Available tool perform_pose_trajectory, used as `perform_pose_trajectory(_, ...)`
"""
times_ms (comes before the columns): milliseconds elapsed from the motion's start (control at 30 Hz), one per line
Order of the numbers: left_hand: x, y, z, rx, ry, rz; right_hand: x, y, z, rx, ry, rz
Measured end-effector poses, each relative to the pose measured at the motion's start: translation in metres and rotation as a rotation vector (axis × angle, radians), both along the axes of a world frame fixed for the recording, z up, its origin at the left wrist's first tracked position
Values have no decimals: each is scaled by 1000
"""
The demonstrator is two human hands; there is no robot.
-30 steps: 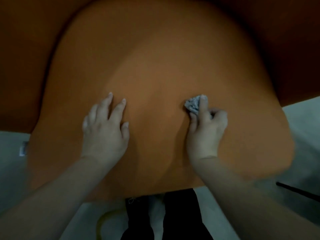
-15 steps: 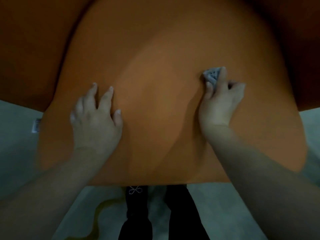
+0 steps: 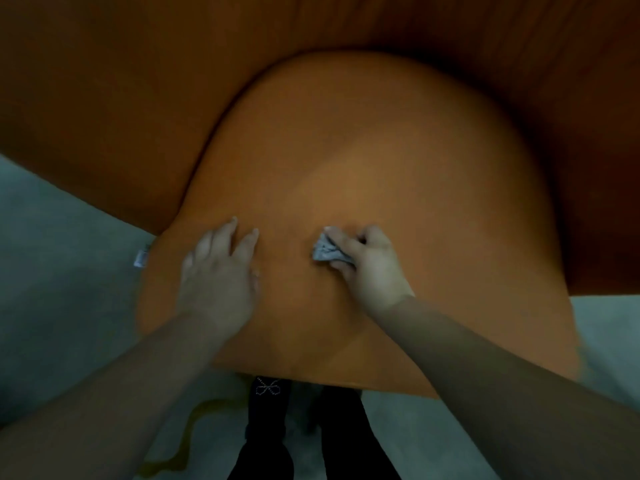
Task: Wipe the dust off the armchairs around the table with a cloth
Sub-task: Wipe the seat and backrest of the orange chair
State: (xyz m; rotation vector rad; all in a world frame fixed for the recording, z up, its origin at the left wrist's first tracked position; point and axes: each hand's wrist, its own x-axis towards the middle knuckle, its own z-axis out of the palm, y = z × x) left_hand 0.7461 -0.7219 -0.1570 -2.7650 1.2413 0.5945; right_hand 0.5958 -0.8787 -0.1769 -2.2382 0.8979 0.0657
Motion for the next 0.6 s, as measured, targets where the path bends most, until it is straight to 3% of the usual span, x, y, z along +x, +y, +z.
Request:
perform_pose_trajectory(200,5,6,77,29,-15,-20,-8,-11,77,50,-19,-210)
perform_pose_trajectory(600,7,27,211,-45,-14,-5,-2,8,209,90,-151,-357)
